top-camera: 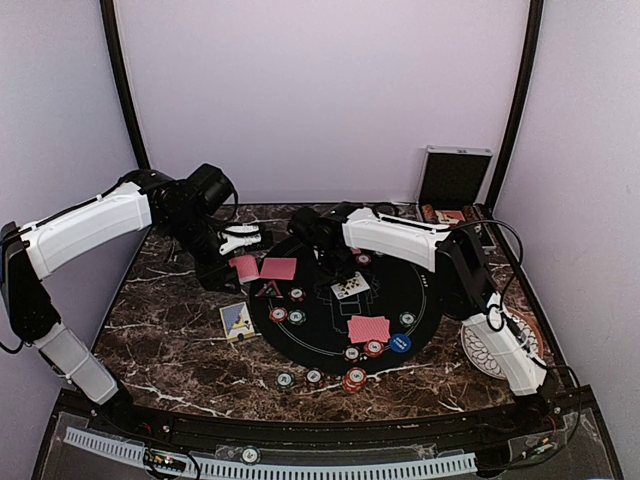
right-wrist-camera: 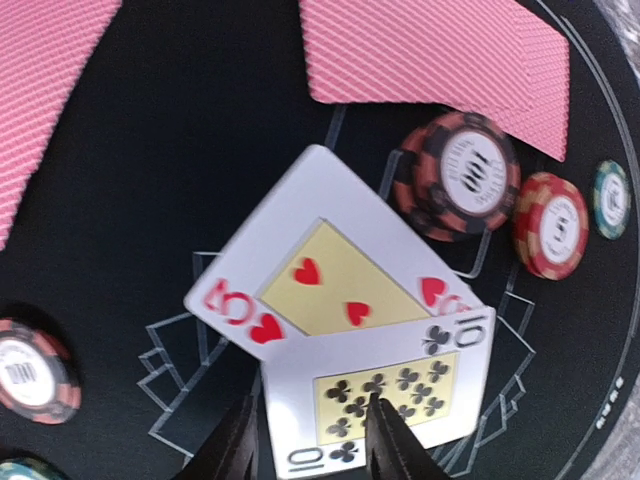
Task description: Distribute texas hold em gaming equipment
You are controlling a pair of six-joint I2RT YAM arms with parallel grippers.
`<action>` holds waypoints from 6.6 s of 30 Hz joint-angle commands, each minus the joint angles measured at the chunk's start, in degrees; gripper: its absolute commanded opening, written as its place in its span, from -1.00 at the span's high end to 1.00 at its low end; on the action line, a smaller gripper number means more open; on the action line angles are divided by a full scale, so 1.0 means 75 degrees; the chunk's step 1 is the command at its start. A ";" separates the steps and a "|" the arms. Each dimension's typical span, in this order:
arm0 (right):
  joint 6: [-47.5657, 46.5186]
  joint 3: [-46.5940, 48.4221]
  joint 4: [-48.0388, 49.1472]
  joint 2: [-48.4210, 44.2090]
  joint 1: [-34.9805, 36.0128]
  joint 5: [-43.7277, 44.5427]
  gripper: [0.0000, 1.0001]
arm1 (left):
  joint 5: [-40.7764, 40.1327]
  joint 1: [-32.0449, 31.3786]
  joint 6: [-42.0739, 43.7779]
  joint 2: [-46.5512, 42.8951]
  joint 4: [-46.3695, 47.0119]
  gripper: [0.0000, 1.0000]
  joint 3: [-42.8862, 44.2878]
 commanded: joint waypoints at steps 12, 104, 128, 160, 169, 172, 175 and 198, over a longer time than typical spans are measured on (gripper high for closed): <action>0.1376 -0.2237 0.3770 -0.1836 -0.0695 -0.3496 -0.58 | 0.0195 0.0044 -0.0044 -0.0235 -0.0177 1.00 0.0156; 0.6040 -0.6005 1.1479 -0.3048 -0.0032 -0.8631 0.22 | 0.0414 0.0045 -0.0197 -0.0159 -0.0153 1.00 0.0417; 0.6348 -0.6727 1.1988 -0.3992 -0.0219 -0.8618 0.81 | 0.0380 0.0050 -0.0197 -0.0217 -0.0130 1.00 0.0350; 0.0423 -0.5545 0.2741 -0.5327 -0.1646 -0.2916 1.00 | 0.0192 0.0050 -0.0144 -0.0221 -0.0118 1.00 0.0182; -0.0005 -0.4254 0.0921 -0.4514 -0.1096 0.1431 1.00 | 0.0235 0.0046 -0.0152 -0.0180 -0.0153 1.00 0.0254; -0.0023 -0.3536 0.0337 -0.3647 -0.0803 0.2409 1.00 | 0.0243 0.0044 -0.0149 -0.0154 -0.0178 1.00 0.0307; -0.0055 -0.2738 0.0007 -0.2822 -0.0520 0.2840 1.00 | 0.0261 0.0050 -0.0168 -0.0121 -0.0218 1.00 0.0366; -0.0004 -0.0474 -0.0058 -0.0177 0.0494 0.1038 1.00 | 0.0287 0.0044 -0.0196 -0.0034 -0.0294 1.00 0.0483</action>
